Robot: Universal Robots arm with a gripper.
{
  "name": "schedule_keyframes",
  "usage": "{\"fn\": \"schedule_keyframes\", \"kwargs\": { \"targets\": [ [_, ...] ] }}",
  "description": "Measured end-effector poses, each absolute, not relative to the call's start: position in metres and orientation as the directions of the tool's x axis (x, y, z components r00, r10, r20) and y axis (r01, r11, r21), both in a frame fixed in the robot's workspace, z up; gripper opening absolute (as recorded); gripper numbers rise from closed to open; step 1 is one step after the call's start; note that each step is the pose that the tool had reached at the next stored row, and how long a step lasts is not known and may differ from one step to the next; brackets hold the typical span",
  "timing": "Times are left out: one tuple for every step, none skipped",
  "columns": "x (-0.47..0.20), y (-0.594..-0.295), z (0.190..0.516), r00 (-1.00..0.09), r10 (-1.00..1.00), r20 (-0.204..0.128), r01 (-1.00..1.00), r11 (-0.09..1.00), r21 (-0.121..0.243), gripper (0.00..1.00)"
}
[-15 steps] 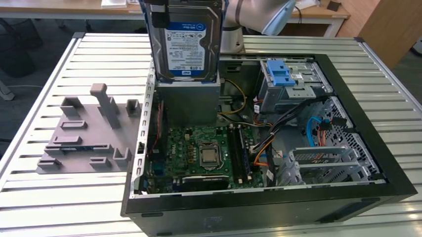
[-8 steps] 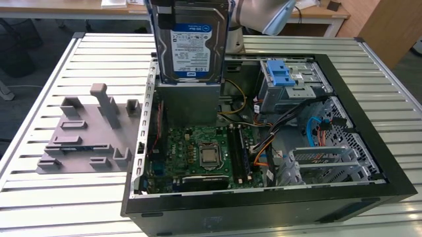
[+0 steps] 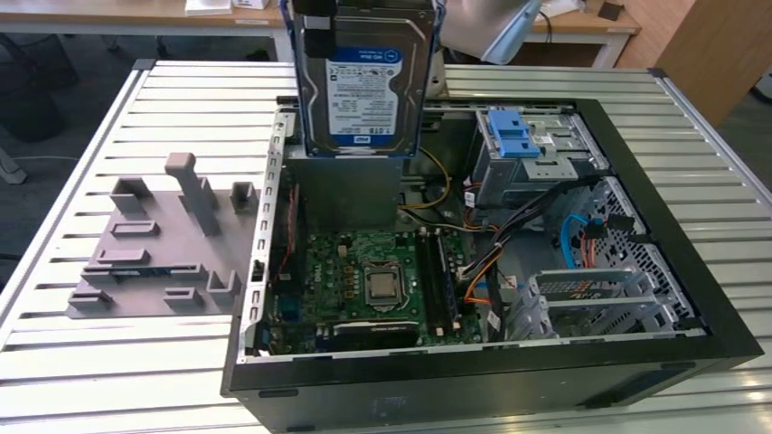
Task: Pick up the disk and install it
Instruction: 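Pick up the disk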
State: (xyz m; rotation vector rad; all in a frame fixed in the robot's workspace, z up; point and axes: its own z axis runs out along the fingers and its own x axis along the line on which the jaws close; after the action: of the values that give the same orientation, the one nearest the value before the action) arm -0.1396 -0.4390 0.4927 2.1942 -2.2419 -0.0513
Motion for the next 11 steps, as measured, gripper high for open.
{"fn": "schedule_keyframes", "kwargs": {
  "targets": [
    [-0.138,-0.439,0.493,-0.022,-1.000,-0.020,-0.999,0.021,0.026,0.36],
    [-0.136,-0.439,0.493,-0.022,-1.000,-0.020,-0.999,0.021,0.026,0.36],
    [-0.135,-0.440,0.493,-0.022,-1.000,-0.020,-0.999,0.021,0.026,0.36],
    [-0.134,-0.440,0.493,-0.022,-1.000,-0.020,-0.999,0.021,0.026,0.36],
    [-0.132,-0.440,0.492,-0.022,-1.000,-0.020,-0.999,0.021,0.026,0.36],
    [-0.132,-0.440,0.492,-0.022,-1.000,-0.020,-0.999,0.021,0.026,0.36],
    [-0.131,-0.441,0.492,-0.022,-1.000,-0.020,-0.999,0.021,0.026,0.36],
    [-0.130,-0.441,0.492,-0.022,-1.000,-0.020,-0.999,0.021,0.026,0.36],
    [-0.129,-0.441,0.492,-0.022,-1.000,-0.020,-0.999,0.021,0.026,0.36],
    [-0.128,-0.441,0.492,-0.022,-1.000,-0.020,-0.999,0.021,0.026,0.36],
    [-0.127,-0.442,0.492,-0.022,-1.000,-0.020,-0.999,0.021,0.026,0.36]
  ]
}}
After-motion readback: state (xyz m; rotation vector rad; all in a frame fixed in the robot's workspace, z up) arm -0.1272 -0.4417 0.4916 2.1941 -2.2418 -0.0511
